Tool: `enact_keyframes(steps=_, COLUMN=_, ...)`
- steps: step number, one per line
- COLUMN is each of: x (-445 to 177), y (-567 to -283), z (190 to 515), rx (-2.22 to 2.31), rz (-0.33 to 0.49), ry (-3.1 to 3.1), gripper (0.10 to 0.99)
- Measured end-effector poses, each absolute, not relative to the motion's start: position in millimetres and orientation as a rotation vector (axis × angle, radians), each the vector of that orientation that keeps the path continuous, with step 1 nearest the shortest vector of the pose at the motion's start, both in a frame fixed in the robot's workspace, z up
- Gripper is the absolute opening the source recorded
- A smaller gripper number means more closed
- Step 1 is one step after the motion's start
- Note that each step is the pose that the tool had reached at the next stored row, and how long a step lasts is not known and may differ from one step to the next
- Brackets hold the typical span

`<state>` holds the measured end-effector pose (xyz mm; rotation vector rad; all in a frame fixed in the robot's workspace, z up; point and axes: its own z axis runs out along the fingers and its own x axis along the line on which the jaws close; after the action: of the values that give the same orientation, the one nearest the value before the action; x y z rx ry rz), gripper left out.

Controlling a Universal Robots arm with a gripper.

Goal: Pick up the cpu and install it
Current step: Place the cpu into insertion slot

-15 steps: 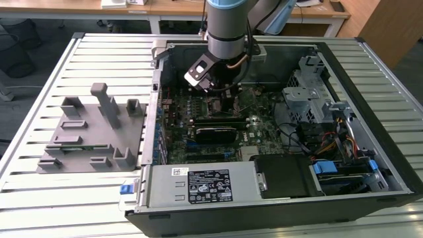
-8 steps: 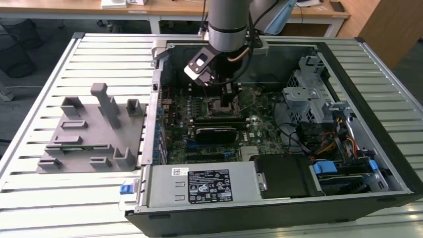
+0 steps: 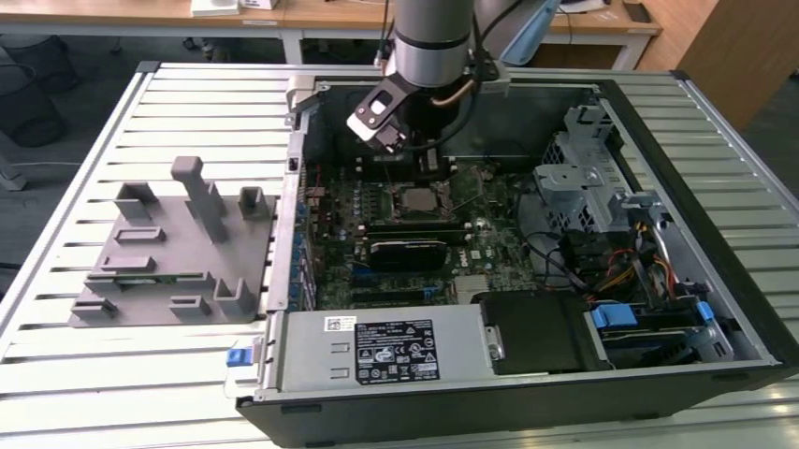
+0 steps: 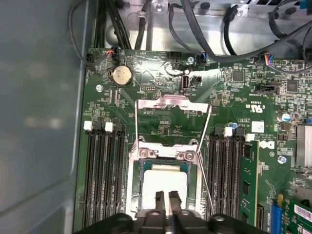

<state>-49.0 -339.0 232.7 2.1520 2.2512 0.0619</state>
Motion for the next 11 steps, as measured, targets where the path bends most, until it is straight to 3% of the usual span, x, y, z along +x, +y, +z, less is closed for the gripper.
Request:
enact_keyframes(steps=4, x=-49, y=-339, z=238, rx=2.155, rz=0.058, ry=2.254, gripper=0.106)
enact_keyframes(steps=11, x=-49, y=-339, z=244, rx=2.160, rz=0.059, ry=2.259, gripper=0.106)
